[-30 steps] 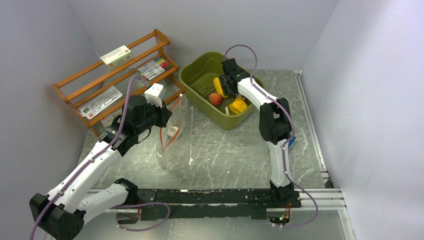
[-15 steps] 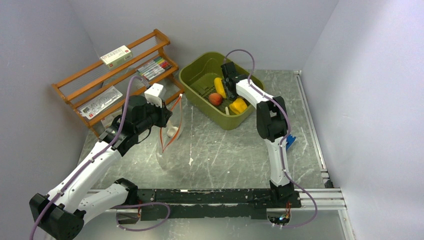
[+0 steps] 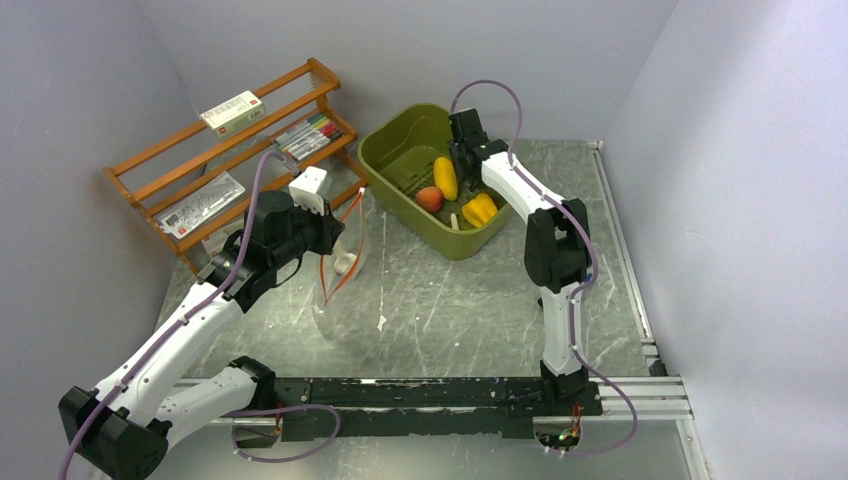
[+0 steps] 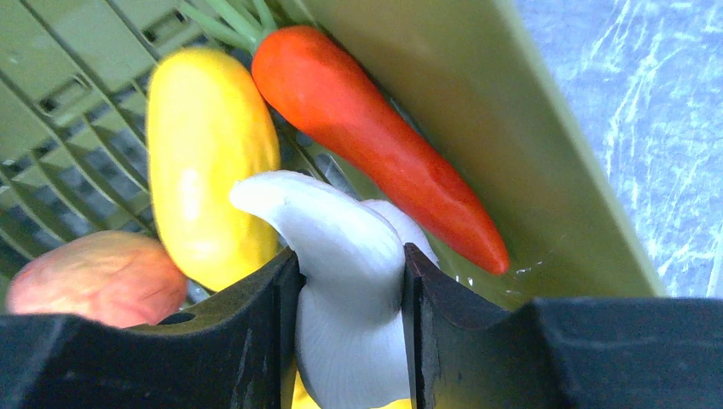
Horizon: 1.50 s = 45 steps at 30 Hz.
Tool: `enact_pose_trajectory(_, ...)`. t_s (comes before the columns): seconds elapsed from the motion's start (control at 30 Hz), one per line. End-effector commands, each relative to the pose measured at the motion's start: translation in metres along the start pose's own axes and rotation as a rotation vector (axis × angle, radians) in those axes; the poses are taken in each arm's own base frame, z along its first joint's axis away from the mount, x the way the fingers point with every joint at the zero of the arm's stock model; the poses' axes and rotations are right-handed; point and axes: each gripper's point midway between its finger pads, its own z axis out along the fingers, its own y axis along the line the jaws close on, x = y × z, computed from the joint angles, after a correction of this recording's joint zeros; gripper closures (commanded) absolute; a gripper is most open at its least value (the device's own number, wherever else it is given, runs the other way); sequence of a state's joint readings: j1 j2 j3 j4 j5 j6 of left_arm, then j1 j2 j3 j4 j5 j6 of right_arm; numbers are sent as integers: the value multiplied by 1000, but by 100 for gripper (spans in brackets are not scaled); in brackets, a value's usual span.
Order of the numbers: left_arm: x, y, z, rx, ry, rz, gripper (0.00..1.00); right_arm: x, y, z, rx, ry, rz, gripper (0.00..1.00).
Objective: Place the food in the zip-top bag and seal the zipper
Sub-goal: Pick up the fake vegetable from the bin.
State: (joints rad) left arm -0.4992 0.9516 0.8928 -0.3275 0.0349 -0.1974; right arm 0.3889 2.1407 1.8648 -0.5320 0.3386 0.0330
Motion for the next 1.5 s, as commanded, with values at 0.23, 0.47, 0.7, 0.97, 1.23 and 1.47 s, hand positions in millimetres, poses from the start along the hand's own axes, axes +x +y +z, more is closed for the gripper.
enact_pose_trajectory(0.23, -6, 2, 1, -3, -28, 7, 93, -21, -4, -28, -41, -66, 54, 67)
enact_pose_trajectory(0.47, -4, 2, 2, -1, -19, 3, 93, -30, 6, -60, -144, -114, 97, 67)
enact_pose_trajectory(0.7, -3, 3, 5, -13, -3, -6, 93, -39, 19, -106, -292, -189, 187, 67)
enact_pose_trajectory(0.97, -1, -1, 8, 11, 8, -12, 93, -60, 53, -188, -608, -324, 406, 68)
enact_pose_trajectory(1.23, 0, -2, 10, 15, 16, -25, 93, -59, 108, -268, -944, -351, 604, 69)
enact_pose_trajectory(1.47, -1, 7, 8, -38, 8, -27, 93, -47, 180, -319, -1200, -219, 751, 70)
